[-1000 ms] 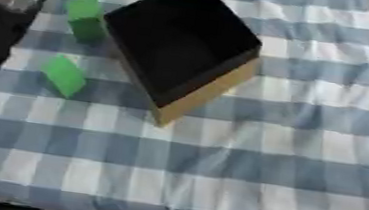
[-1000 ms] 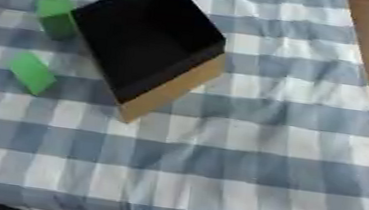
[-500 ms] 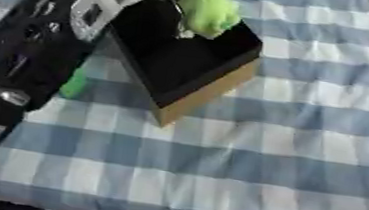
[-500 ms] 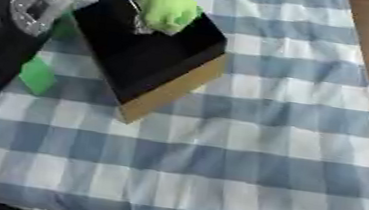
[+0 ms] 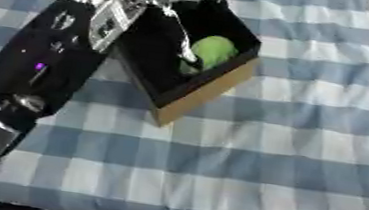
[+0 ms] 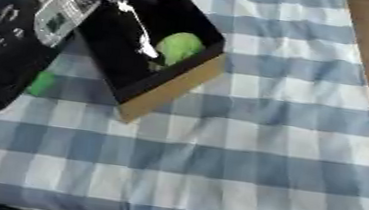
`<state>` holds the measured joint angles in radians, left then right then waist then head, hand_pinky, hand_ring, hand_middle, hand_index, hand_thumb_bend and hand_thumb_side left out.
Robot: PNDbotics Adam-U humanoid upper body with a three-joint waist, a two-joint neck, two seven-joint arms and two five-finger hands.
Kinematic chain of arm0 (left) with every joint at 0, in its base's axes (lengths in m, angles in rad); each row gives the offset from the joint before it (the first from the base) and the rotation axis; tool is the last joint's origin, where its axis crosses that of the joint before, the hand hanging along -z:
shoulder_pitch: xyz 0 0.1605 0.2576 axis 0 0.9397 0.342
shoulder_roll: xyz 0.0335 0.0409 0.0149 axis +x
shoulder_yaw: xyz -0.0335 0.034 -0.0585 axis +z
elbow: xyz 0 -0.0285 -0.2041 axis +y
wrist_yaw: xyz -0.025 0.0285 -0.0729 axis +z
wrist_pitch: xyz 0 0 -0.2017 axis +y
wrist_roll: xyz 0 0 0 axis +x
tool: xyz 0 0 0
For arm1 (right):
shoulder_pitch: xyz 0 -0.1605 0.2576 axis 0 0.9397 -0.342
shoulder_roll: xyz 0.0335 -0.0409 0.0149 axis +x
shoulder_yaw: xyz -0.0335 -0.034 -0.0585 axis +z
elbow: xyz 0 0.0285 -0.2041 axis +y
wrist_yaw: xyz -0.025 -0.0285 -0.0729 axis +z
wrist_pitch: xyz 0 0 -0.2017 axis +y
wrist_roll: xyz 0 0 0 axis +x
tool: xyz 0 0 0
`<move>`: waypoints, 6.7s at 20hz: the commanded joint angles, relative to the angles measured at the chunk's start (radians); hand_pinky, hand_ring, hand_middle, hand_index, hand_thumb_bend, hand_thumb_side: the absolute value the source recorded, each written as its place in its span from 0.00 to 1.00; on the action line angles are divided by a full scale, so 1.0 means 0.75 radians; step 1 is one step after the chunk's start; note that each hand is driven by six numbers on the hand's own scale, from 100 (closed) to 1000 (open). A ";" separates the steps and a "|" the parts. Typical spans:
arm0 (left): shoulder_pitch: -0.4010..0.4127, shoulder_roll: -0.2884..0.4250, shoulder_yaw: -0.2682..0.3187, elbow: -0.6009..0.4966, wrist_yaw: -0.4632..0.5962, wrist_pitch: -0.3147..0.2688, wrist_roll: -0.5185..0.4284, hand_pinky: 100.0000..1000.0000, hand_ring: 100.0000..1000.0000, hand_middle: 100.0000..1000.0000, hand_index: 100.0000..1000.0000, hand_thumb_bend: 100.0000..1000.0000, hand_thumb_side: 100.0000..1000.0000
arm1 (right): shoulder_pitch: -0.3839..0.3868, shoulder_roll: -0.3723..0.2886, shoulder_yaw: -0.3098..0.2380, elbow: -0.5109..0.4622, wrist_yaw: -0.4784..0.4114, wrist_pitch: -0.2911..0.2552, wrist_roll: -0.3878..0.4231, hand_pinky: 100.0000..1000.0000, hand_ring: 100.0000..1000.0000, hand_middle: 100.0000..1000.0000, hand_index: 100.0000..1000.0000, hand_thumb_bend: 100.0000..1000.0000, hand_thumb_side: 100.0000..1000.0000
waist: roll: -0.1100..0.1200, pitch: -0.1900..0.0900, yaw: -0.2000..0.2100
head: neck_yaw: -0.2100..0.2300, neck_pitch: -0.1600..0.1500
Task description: Pick up objects on the table and place them in the box.
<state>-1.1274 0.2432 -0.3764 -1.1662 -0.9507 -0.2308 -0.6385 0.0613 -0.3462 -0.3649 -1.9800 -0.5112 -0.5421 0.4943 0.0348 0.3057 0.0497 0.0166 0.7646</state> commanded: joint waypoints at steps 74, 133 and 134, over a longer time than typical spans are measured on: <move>0.469 0.762 -0.027 -0.272 0.439 -0.100 -0.193 0.84 0.84 0.77 0.84 0.54 0.15 | 0.009 0.027 -0.017 -0.027 0.063 0.043 -0.017 0.89 1.00 0.34 0.88 0.00 0.51 | -0.009 -0.009 0.017 | -0.020 0.007; -0.005 0.104 0.084 0.015 -0.018 -0.043 0.027 0.85 0.83 0.79 0.87 0.53 0.30 | 0.012 0.035 -0.007 -0.027 0.045 0.085 0.006 0.89 1.00 0.33 0.88 0.00 0.51 | -0.010 -0.017 -0.012 | -0.038 0.007; -0.004 0.105 0.086 0.015 -0.027 -0.043 0.028 0.86 0.85 0.81 0.88 0.55 0.34 | 0.012 0.035 -0.007 -0.027 0.046 0.087 0.007 0.89 1.00 0.33 0.88 0.00 0.51 | -0.009 -0.018 -0.012 | -0.039 0.007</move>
<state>-1.1133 0.3139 -0.3260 -1.1474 -0.9596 -0.2639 -0.6230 0.0713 -0.3042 -0.3681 -1.9800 -0.4756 -0.4802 0.4994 0.0344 0.3027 0.0413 -0.0104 0.7647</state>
